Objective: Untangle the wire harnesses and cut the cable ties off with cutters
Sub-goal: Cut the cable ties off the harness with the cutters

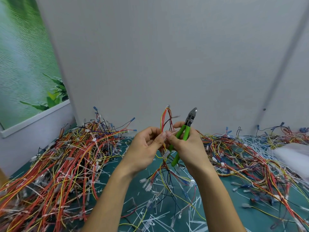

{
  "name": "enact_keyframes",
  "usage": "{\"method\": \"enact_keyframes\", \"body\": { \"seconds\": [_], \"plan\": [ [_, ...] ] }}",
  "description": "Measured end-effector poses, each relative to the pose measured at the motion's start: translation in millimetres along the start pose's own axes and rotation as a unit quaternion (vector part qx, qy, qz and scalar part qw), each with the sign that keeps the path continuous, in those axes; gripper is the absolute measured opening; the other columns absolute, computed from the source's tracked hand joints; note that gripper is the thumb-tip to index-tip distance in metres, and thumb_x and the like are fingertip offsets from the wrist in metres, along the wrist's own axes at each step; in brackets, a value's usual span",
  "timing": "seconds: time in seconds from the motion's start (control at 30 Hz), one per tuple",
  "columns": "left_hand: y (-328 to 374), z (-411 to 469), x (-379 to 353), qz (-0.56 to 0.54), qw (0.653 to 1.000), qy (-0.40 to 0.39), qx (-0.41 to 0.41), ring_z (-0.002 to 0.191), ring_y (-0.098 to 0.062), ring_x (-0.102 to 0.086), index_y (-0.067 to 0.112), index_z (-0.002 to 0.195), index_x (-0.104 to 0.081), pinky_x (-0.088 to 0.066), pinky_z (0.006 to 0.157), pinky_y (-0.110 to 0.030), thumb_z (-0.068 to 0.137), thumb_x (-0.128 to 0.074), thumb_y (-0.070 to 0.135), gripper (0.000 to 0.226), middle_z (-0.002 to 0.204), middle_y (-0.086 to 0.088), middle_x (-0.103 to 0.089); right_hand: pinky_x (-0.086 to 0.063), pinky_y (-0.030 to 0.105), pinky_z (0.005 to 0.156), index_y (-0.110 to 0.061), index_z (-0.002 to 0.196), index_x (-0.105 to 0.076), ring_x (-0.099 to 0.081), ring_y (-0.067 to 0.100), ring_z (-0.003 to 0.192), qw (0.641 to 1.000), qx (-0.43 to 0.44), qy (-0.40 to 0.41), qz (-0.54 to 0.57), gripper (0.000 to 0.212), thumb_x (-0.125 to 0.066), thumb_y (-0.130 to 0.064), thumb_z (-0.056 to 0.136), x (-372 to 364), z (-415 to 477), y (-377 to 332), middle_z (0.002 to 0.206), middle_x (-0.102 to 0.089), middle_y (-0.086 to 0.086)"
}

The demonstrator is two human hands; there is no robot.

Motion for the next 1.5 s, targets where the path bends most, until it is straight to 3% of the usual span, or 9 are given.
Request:
{"method": "enact_keyframes", "body": {
  "seconds": [0.17,0.43,0.57,0.7,0.83,1.03,1.13,1.33,1.5],
  "plan": [
    [1.9,-0.4,-5.0,-0.037,0.999,0.014,-0.004,0.089,-0.006,-0.07,0.005,0.112,-0.064,-0.053,0.08,-0.018,0.09,-0.062,0.027,0.031,0.102,-0.002,-0.076,-0.053,0.018,0.057,-0.019,0.099,-0.053,-0.068,0.008,0.062,0.999,0.022,0.04,0.016,0.028,-0.07,0.003,0.092,-5.5,-2.9,-1.8,0.082,-0.069,0.01],
    [2.6,-0.9,-4.9,0.008,0.999,0.024,-0.027,0.094,-0.007,-0.071,0.013,0.108,-0.067,-0.054,0.08,-0.017,0.097,-0.061,0.016,0.013,0.103,0.004,-0.078,-0.052,0.015,0.059,-0.016,0.099,-0.053,-0.068,0.003,0.063,0.997,0.02,0.072,0.029,0.027,-0.072,0.001,0.091,-7.6,-3.1,0.6,0.08,-0.066,0.004],
    [5.5,-2.0,-1.8,0.018,0.999,0.014,-0.032,0.092,-0.004,-0.071,0.012,0.11,-0.067,-0.054,0.08,-0.017,0.093,-0.062,0.024,0.022,0.099,0.009,-0.077,-0.054,0.017,0.062,-0.013,0.105,-0.054,-0.07,0.004,0.066,0.997,0.031,0.064,0.02,0.03,-0.077,-0.004,0.088,-3.9,-2.0,-1.1,0.072,-0.069,-0.005],
    [7.4,-0.8,6.9,0.008,0.998,0.05,-0.035,0.08,-0.006,-0.068,0.017,0.104,-0.07,-0.055,0.073,-0.02,0.087,-0.065,0.029,0.021,0.083,0.01,-0.074,-0.06,0.026,0.073,-0.02,0.117,-0.053,-0.075,0.017,0.081,0.995,0.038,0.089,0.012,0.029,-0.072,-0.019,0.095,-0.2,-0.4,-4.5,0.088,-0.074,0.005],
    [8.5,1.1,14.8,-0.032,0.996,0.076,-0.036,0.083,-0.013,-0.065,0.017,0.102,-0.071,-0.056,0.08,-0.025,0.084,-0.066,0.029,0.021,0.083,0.007,-0.071,-0.057,0.022,0.067,-0.024,0.114,-0.058,-0.072,0.015,0.085,0.987,0.054,0.15,0.0,0.015,-0.063,-0.027,0.101,19.0,3.7,-10.5,0.096,-0.072,0.003],
    [7.9,1.2,9.7,-0.041,0.994,0.084,-0.055,0.088,-0.008,-0.066,0.02,0.101,-0.071,-0.054,0.08,-0.019,0.086,-0.067,0.031,0.019,0.09,0.009,-0.073,-0.06,0.028,0.071,-0.021,0.105,-0.067,-0.07,0.017,0.08,0.996,-0.016,-0.046,-0.073,0.019,-0.078,-0.027,0.09,19.9,-0.4,-6.2,0.093,-0.073,0.0],
    [5.5,1.2,6.0,-0.039,0.994,0.076,-0.061,0.095,-0.009,-0.069,0.019,0.103,-0.071,-0.054,0.082,-0.019,0.087,-0.067,0.032,0.021,0.094,0.007,-0.074,-0.058,0.026,0.068,-0.021,0.095,-0.071,-0.069,0.013,0.075,0.995,-0.002,-0.091,-0.051,0.014,-0.079,-0.031,0.089,4.0,-3.7,-3.1,0.082,-0.072,-0.003],
    [5.5,1.3,0.8,-0.029,0.995,0.065,-0.071,0.093,-0.005,-0.07,0.021,0.101,-0.07,-0.054,0.081,-0.017,0.089,-0.066,0.03,0.015,0.093,0.008,-0.075,-0.048,0.035,0.062,0.0,0.091,-0.066,-0.053,0.021,0.066,0.992,0.037,-0.089,-0.077,0.029,-0.059,-0.025,0.104,-7.8,-5.7,-4.9,0.073,-0.057,0.009],
    [4.6,0.5,-1.8,-0.021,0.997,0.052,-0.057,0.094,-0.002,-0.069,0.024,0.103,-0.068,-0.052,0.082,-0.014,0.091,-0.062,0.031,0.014,0.094,0.011,-0.074,-0.044,0.037,0.069,-0.009,0.092,-0.066,-0.052,0.017,0.07,0.993,0.054,-0.04,-0.1,0.016,-0.063,-0.022,0.101,-10.2,-5.3,-4.2,0.071,-0.057,-0.001]
  ]
}}
Point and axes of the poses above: each hand's wrist, its own z-axis towards the middle knuckle, its own x-axis out of the back of the hand, y = z × x, the point moved 2 cm from there along z, towards the middle knuckle
